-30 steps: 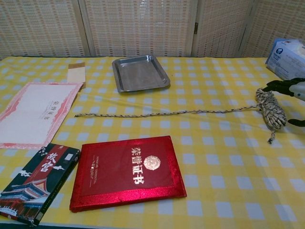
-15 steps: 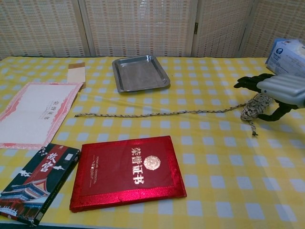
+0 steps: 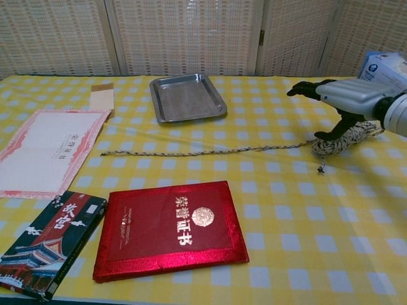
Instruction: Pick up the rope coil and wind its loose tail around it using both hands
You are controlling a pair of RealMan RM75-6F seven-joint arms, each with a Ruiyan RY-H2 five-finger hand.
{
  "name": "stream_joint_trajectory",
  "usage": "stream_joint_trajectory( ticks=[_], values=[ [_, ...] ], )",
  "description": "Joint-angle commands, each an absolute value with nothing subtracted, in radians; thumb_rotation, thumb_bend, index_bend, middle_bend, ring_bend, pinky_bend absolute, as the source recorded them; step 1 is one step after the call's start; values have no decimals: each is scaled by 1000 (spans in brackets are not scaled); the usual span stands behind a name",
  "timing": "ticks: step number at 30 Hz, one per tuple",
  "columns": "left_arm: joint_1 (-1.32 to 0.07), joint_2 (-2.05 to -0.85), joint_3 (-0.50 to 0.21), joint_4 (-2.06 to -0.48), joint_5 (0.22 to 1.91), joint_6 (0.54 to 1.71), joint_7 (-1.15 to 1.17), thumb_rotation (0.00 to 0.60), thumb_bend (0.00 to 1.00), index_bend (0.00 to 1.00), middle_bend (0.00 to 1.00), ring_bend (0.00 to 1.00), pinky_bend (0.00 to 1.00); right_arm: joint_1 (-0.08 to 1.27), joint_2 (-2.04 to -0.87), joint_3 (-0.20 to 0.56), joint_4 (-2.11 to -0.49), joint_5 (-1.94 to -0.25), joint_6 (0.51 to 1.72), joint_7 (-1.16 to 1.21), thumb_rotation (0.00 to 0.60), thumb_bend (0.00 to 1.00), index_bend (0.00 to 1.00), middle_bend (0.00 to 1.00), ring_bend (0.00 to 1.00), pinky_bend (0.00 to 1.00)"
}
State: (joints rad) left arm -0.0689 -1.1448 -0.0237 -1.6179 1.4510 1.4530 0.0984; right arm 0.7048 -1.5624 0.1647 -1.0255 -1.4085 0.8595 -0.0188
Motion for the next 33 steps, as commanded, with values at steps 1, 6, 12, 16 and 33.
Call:
stream_joint_trajectory(
  ticks=[1, 6, 12, 16, 33],
  values=[
    [-69, -1144, -23, -1619, 1456, 1455, 97, 600, 152, 0, 0, 0, 0, 675, -1464, 156, -1105, -1404, 882, 15, 600, 387, 0, 53, 118, 0],
    [-72, -1138, -10, -1631, 1482, 1449, 78, 600, 152, 0, 0, 0, 0, 660, -1415, 125, -1081, -1385, 836, 33, 600, 388, 0, 70, 134, 5],
    [-73, -1128, -7, -1651, 1497, 1457, 82, 600, 152, 0, 0, 0, 0, 682, -1449, 90, -976, -1398, 770, 48, 600, 388, 47, 102, 159, 5],
    [-71, -1122, -3, -1658, 1497, 1455, 86, 600, 152, 0, 0, 0, 0, 702, -1505, 84, -880, -1399, 733, 80, 600, 388, 91, 126, 182, 5],
    [-75, -1122, 0, -1657, 1487, 1438, 85, 600, 152, 0, 0, 0, 0, 736, -1641, 38, -640, -1462, 709, 231, 600, 387, 301, 237, 275, 34]
  ],
)
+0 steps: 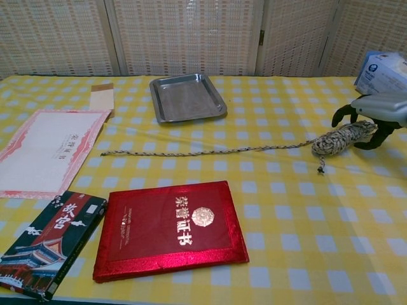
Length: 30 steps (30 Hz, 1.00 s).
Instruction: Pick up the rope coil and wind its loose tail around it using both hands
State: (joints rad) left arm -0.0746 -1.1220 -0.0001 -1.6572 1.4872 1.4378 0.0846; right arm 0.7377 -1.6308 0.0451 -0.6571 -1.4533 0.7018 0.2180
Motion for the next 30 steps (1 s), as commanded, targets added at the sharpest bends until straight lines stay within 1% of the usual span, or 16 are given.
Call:
stream_joint_trajectory(
  ticks=[1, 5, 8, 15, 30],
  values=[
    [-75, -1122, 0, -1657, 1487, 1437, 86, 600, 152, 0, 0, 0, 0, 735, -1644, 36, -634, -1464, 710, 236, 600, 388, 307, 241, 279, 39],
    [-77, -1123, 1, -1659, 1489, 1435, 88, 600, 152, 0, 0, 0, 0, 733, -1656, 27, -613, -1473, 714, 256, 600, 388, 327, 252, 294, 59],
    [-76, -1123, 1, -1660, 1486, 1433, 88, 600, 152, 0, 0, 0, 0, 727, -1658, 21, -609, -1480, 725, 265, 600, 388, 353, 273, 321, 105],
    [-80, -1124, 1, -1661, 1488, 1429, 92, 600, 152, 0, 0, 0, 0, 718, -1660, 9, -605, -1490, 734, 276, 600, 387, 386, 301, 352, 165],
    [-82, -1118, 4, -1665, 1479, 1419, 94, 600, 152, 0, 0, 0, 0, 725, -1663, 9, -612, -1507, 779, 270, 600, 388, 388, 296, 360, 166]
  ],
)
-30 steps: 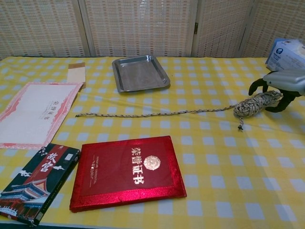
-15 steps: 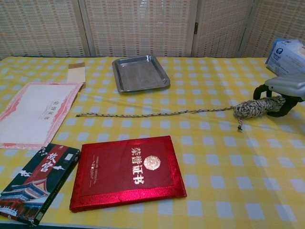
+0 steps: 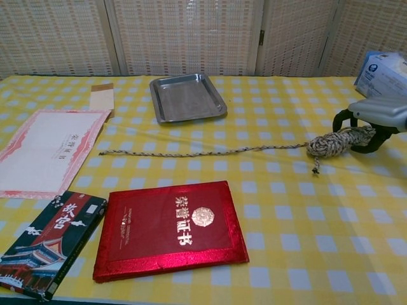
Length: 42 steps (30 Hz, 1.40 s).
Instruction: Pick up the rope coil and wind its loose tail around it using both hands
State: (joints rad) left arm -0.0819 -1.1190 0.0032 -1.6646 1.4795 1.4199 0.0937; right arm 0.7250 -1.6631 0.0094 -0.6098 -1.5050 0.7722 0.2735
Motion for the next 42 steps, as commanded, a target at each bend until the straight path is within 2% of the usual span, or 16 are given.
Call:
stream_joint_trajectory(
  ticks=[1, 8, 13, 16, 22, 25, 28, 35, 39, 42],
  values=[
    [-82, -1118, 4, -1665, 1479, 1418, 96, 600, 152, 0, 0, 0, 0, 724, -1664, 9, -612, -1508, 782, 266, 600, 388, 388, 296, 360, 166],
    [-83, -1115, 5, -1665, 1480, 1416, 91, 600, 152, 0, 0, 0, 0, 725, -1670, 15, -613, -1505, 797, 250, 600, 388, 394, 299, 363, 171],
    [-87, -1114, 8, -1662, 1491, 1414, 83, 600, 152, 0, 0, 0, 0, 727, -1688, 25, -596, -1500, 811, 240, 600, 395, 553, 391, 435, 297],
    [-97, -1108, 4, -1662, 1508, 1415, 81, 600, 152, 0, 0, 0, 0, 729, -1695, 30, -594, -1499, 821, 240, 600, 440, 630, 438, 473, 369],
    [-143, -1099, -25, -1670, 1562, 1417, 60, 600, 153, 1, 3, 24, 0, 722, -1685, 27, -621, -1513, 864, 267, 600, 503, 729, 507, 551, 449],
    [-181, -1100, -48, -1668, 1595, 1410, 35, 600, 156, 34, 43, 70, 5, 717, -1672, 22, -643, -1524, 888, 283, 600, 515, 752, 521, 572, 464],
    [-222, -1108, -72, -1665, 1614, 1395, 35, 600, 163, 92, 102, 127, 53, 712, -1652, 18, -676, -1537, 921, 310, 600, 529, 759, 528, 579, 470],
    [-332, -1157, -130, -1657, 1622, 1324, 9, 600, 189, 332, 287, 306, 225, 705, -1592, 21, -770, -1567, 1013, 353, 600, 530, 769, 535, 588, 479],
    [-397, -1184, -159, -1659, 1599, 1259, 45, 600, 217, 376, 373, 402, 386, 704, -1555, 26, -831, -1575, 1043, 362, 600, 530, 770, 535, 588, 479],
    [-454, -1224, -188, -1635, 1556, 1194, 77, 600, 259, 406, 477, 495, 482, 705, -1527, 31, -877, -1577, 1056, 351, 600, 529, 770, 536, 588, 479]
  ],
)
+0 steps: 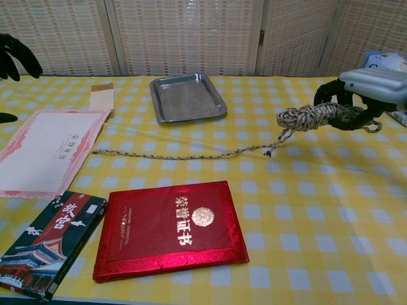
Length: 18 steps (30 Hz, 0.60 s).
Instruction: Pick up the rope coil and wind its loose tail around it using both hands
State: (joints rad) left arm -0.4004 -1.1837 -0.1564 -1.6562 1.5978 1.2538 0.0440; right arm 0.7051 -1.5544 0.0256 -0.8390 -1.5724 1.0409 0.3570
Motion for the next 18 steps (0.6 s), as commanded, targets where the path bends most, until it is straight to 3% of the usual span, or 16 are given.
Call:
stream_joint_trajectory(
  ticks=[1, 4, 11, 18],
  values=[
    [-473, -1239, -198, -1620, 1539, 1174, 87, 600, 284, 414, 522, 530, 506, 705, -1520, 33, -890, -1576, 1060, 345, 600, 530, 770, 536, 587, 479],
    [-529, -1296, -225, -1550, 1481, 1112, 125, 600, 341, 428, 643, 617, 590, 703, -1498, 37, -928, -1574, 1064, 316, 600, 530, 770, 536, 587, 479],
    [-618, -1395, -247, -1437, 1361, 997, 177, 600, 349, 483, 873, 808, 759, 697, -1465, 41, -991, -1561, 1059, 268, 600, 530, 770, 536, 588, 479],
    [-692, -1466, -244, -1392, 1285, 919, 253, 600, 348, 467, 937, 863, 779, 692, -1447, 47, -1013, -1547, 1051, 241, 600, 529, 770, 535, 587, 479]
  ],
)
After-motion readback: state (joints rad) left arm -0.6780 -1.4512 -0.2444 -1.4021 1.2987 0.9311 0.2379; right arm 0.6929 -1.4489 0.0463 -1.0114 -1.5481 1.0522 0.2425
